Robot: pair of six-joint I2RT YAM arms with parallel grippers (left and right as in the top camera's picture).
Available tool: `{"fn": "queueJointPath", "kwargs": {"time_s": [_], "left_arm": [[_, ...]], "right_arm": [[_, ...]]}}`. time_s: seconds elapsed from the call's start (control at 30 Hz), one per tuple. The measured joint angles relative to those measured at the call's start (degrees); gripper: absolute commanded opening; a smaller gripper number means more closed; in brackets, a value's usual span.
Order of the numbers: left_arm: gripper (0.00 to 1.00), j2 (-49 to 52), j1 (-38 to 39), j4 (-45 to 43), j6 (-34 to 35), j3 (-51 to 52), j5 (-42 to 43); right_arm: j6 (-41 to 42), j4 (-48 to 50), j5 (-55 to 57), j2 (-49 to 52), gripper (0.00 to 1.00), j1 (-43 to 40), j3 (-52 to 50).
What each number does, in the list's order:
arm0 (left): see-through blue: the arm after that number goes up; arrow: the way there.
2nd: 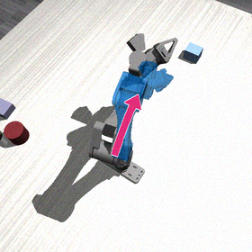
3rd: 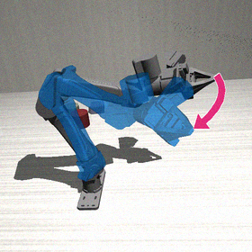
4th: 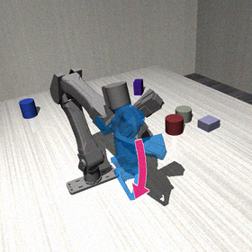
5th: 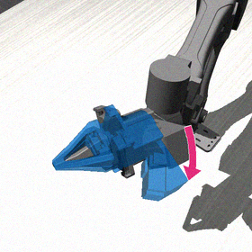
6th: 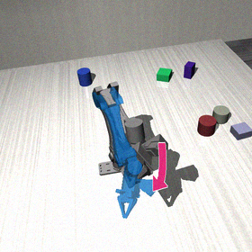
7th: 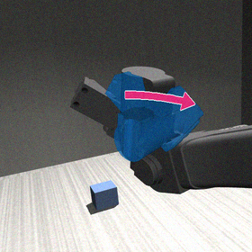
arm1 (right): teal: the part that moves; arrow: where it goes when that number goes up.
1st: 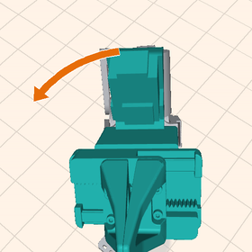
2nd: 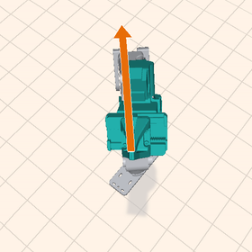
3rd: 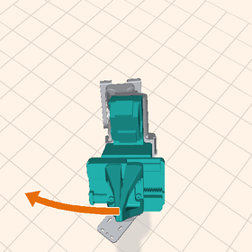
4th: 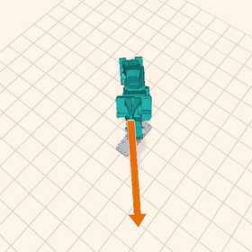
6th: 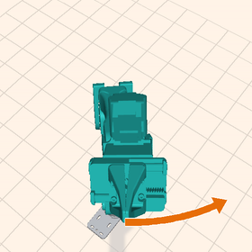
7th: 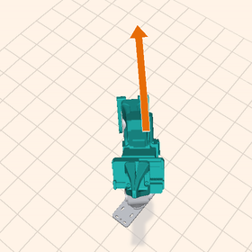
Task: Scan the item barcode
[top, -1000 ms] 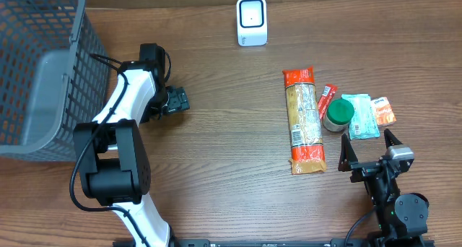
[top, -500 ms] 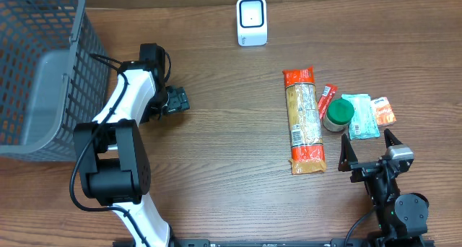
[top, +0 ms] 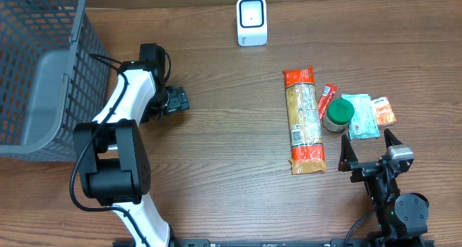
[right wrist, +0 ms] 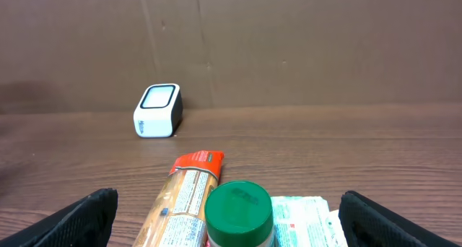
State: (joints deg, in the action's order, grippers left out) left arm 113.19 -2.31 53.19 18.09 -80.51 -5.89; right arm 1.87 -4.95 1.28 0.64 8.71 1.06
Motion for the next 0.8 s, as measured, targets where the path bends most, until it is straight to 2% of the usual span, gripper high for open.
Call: {"fn": "queueJointPath", "kwargs": {"time_s": [0.3,0.4,0.57,0.8], "left_arm": [[1.0,-0.35,0.02,0.02,0.0,0.0,0.0],[1.0,-3.23,0.07,0.02,0.0,0.07,0.0],[1.0,-15.61,0.07,0.0,0.0,0.13,0.0],[1.0,-38.58,0.07,-0.02,0.0,0.04,-0.02]], "right_arm": [[0.0,0.02,0.02,0.0,1.0,0.0,0.0],[0.02,-0.02,0.0,0.0,1.0,0.0,0.0],[0.0,-0.02,0.02,0.0,1.0,0.0,0.0],[0.0,-0.02,0.02,0.0,1.0,-0.04,0.0]]}}
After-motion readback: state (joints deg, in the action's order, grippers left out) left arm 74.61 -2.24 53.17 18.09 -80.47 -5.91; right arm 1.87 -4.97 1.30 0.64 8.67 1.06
